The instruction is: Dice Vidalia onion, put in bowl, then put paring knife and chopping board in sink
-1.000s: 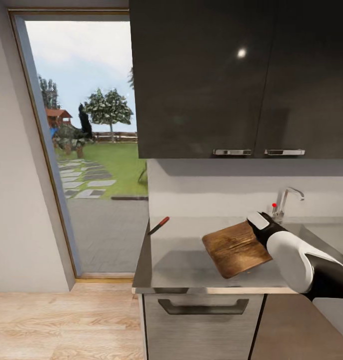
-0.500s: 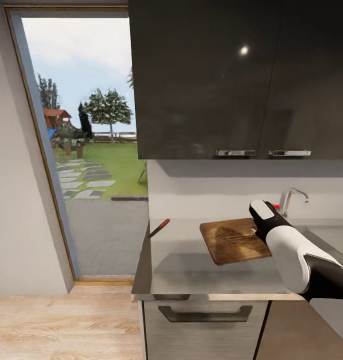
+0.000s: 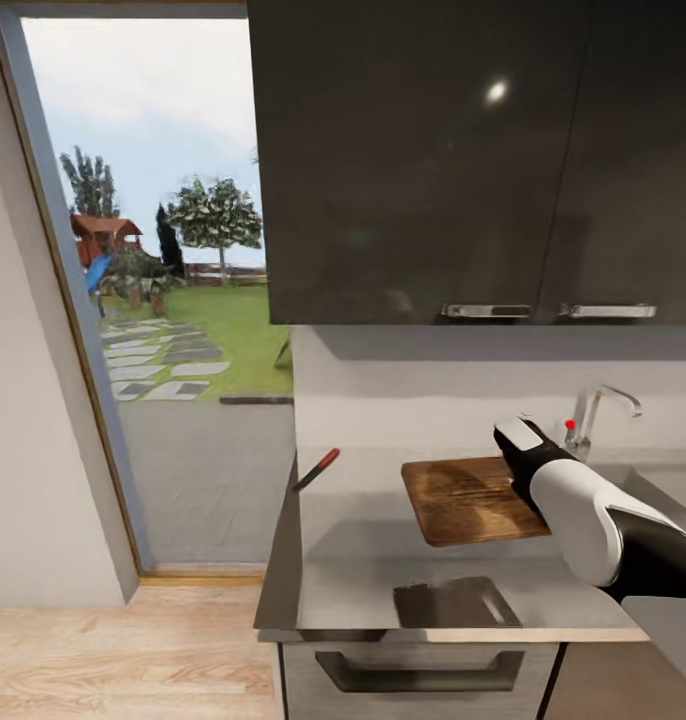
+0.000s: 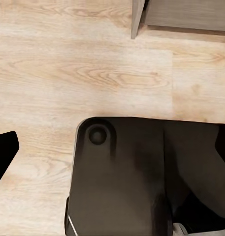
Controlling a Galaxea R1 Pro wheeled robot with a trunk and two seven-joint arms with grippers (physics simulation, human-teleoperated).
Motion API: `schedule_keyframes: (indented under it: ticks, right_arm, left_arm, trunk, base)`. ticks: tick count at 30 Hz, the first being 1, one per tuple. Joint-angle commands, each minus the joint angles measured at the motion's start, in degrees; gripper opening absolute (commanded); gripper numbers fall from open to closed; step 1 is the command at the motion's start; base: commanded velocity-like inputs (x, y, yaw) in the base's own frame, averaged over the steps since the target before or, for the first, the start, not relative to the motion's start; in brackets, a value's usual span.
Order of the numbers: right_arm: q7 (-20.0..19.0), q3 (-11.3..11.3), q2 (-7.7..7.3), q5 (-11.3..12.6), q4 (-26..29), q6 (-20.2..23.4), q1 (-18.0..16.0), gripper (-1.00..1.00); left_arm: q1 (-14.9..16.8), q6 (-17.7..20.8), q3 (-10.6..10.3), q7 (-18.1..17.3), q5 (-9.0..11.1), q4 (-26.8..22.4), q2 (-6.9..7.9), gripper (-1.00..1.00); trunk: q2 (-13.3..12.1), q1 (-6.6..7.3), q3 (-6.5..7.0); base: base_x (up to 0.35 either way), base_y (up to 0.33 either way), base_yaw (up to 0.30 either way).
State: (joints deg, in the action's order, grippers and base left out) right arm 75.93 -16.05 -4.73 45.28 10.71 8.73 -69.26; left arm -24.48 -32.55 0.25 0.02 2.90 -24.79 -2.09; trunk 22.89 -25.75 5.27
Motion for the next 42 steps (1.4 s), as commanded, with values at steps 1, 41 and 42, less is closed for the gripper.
schedule_keyframes:
  ticks: [1, 41, 42]
  right_arm:
    - [0.4, 0.4, -0.06, 0.5, -1.6, -0.8, 0.0, -1.00]
    - [-0.1, 0.6, -1.90, 0.3, -9.7, -8.6, 0.0, -1.00]
    - [-0.1, 0.6, -1.88, 0.3, -9.7, -8.6, 0.0, -1.00]
  left_arm:
    - [0.0, -0.1, 0.0, 0.0, 0.3, -0.1, -0.02, 1.00]
    - [0.0, -0.1, 0.0, -0.1, 0.3, 1.2, -0.06, 1.00]
    - [0.0, -0.1, 0.0, 0.0, 0.3, 1.2, -0.06, 1.00]
  trunk:
    - [0.0, -0.03, 0.00]
    - [0.0, -0.03, 0.00]
    - [0.0, -0.03, 0.00]
  base:
    - [0.113, 0.000, 0.000]
    - [0.035, -0.023, 0.000]
    - [0.000, 0.000, 0.000]
